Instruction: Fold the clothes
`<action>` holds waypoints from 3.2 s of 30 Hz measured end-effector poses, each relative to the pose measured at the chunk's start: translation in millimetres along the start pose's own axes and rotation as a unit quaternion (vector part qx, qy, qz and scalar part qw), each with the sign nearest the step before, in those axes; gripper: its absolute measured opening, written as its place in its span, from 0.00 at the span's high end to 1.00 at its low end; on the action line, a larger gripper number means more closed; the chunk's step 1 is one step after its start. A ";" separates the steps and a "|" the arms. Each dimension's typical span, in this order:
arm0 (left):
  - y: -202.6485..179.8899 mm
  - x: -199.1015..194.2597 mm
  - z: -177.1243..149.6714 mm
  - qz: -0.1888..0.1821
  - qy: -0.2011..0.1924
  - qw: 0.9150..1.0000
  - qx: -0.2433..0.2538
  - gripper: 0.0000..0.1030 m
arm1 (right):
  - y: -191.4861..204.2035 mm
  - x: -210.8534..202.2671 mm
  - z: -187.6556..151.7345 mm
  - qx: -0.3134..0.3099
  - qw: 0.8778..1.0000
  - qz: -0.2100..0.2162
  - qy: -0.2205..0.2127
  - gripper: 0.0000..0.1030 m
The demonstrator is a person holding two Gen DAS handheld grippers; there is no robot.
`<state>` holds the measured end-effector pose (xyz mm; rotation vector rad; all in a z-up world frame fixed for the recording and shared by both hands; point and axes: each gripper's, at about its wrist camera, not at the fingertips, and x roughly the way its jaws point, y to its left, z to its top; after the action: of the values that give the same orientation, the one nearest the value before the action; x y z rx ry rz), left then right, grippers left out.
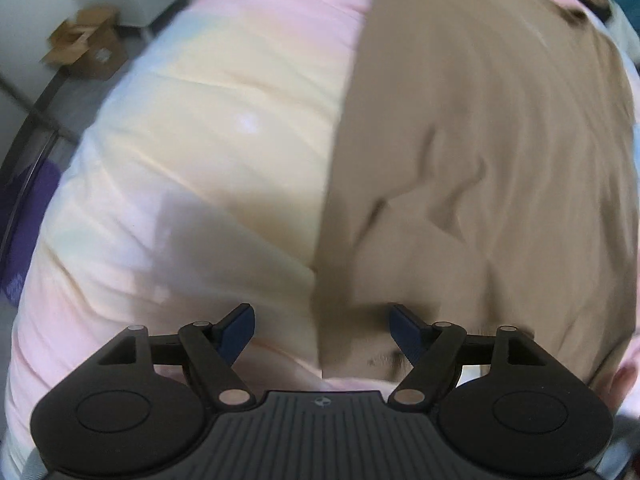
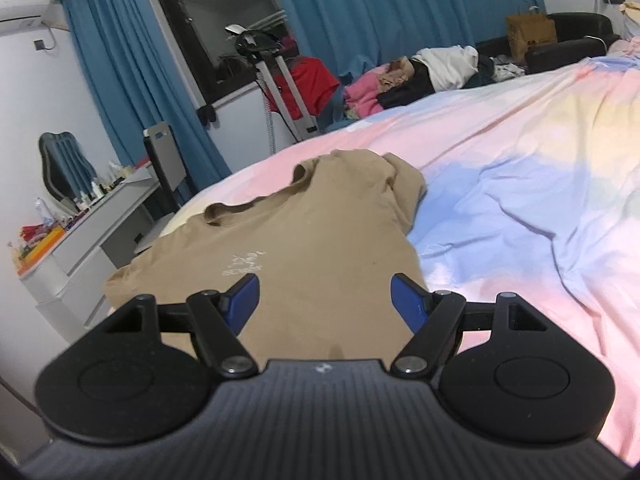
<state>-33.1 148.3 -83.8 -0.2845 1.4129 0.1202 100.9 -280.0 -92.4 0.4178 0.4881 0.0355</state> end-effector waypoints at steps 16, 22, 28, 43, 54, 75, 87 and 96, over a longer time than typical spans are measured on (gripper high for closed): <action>3.6 -48.3 -15.0 0.066 0.022 0.991 0.118 0.96 | -9.0 9.5 -1.5 0.011 1.000 -0.014 0.010 0.28; -14.6 -68.6 -23.9 0.086 -0.016 0.987 0.134 0.95 | -9.1 8.7 1.2 0.013 1.000 -0.009 0.008 0.28; -39.3 -88.9 -34.8 0.089 -0.062 0.983 0.147 0.65 | -6.3 2.7 4.0 0.008 1.000 -0.006 -0.004 0.28; -148.2 -128.4 -6.5 0.028 -0.305 0.936 0.174 0.13 | 10.7 -8.9 5.8 -0.035 0.999 -0.001 -0.034 0.28; -199.2 -37.2 53.9 -0.009 -0.437 0.890 0.132 0.10 | 13.5 -13.4 4.8 -0.042 0.998 0.013 -0.052 0.28; -167.7 29.5 43.9 -0.027 -0.381 0.920 0.088 0.08 | 18.9 1.8 3.4 -0.018 0.999 0.020 -0.046 0.29; -162.8 42.7 43.3 -0.003 -0.368 0.927 0.070 0.08 | -28.3 31.7 44.5 0.113 0.992 0.021 -0.051 0.68; -156.7 52.3 55.8 -0.036 -0.336 0.940 0.041 0.08 | -139.2 153.2 47.0 0.368 0.929 0.038 -0.001 0.59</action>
<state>67.7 8.2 -108.6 -0.1983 0.7243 0.0858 249.0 -405.1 -178.8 1.1753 0.4710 -0.0768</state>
